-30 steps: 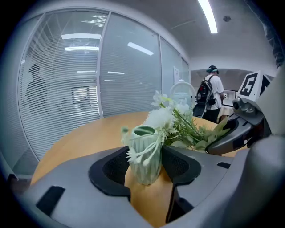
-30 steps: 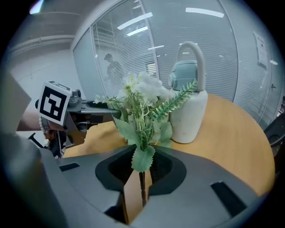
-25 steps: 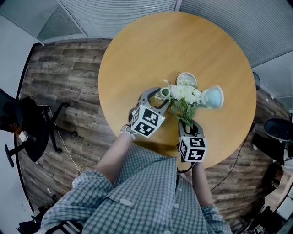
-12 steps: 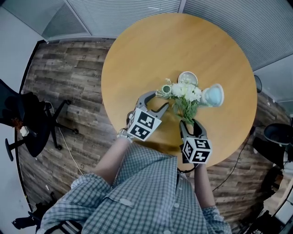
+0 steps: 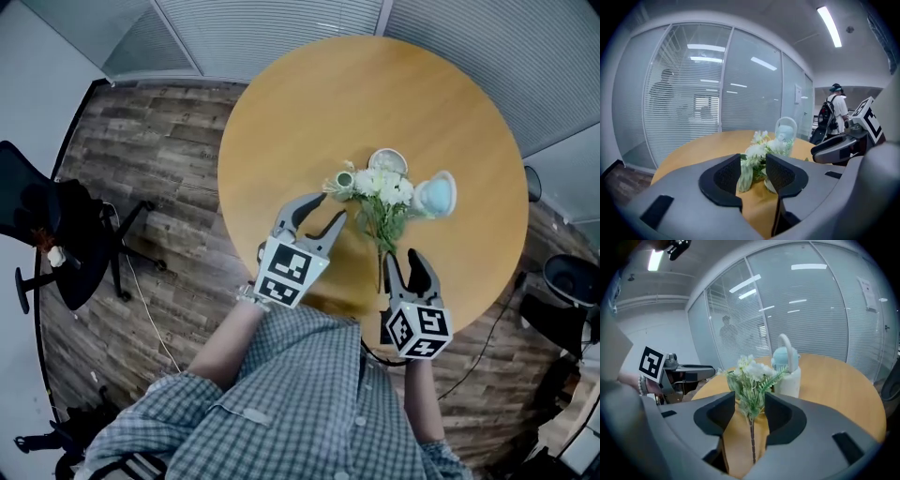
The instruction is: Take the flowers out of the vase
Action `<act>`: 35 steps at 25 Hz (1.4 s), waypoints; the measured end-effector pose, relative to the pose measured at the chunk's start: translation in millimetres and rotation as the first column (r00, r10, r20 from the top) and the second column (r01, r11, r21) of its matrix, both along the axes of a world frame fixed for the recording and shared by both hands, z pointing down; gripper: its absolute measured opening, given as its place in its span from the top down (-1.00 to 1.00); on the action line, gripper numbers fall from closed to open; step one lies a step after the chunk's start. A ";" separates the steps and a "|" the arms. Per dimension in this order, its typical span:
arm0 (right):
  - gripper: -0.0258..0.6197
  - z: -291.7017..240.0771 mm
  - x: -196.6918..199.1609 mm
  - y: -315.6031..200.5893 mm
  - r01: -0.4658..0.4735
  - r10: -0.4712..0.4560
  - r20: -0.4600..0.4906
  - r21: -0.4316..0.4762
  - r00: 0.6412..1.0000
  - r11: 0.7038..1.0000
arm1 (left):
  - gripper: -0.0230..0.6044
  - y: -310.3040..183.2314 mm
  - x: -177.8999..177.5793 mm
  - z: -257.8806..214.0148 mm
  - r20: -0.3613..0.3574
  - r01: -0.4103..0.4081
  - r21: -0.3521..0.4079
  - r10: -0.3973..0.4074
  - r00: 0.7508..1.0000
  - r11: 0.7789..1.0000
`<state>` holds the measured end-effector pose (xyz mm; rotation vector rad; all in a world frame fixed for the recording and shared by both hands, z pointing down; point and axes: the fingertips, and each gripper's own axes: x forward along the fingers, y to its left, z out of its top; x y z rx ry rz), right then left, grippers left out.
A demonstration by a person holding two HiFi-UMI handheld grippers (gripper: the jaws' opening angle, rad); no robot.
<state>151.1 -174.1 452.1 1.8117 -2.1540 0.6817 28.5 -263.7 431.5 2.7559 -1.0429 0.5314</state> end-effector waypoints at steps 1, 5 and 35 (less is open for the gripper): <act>0.35 -11.0 0.2 -0.1 0.000 0.000 -0.007 0.032 1.000 0.999 | 0.40 1.5 -0.4 -10.3 -0.017 0.013 0.011 -0.013 1.000 1.000; 0.49 -52.0 -0.3 2.9 -0.002 0.006 -0.031 0.141 1.000 0.990 | 0.58 13.2 -2.3 -45.4 -0.049 0.041 0.053 -0.039 0.998 0.998; 0.89 -145.2 -22.5 12.4 0.054 -0.073 0.040 0.357 0.997 0.933 | 0.90 71.1 4.4 -115.0 -0.068 -0.067 0.105 0.075 0.995 0.992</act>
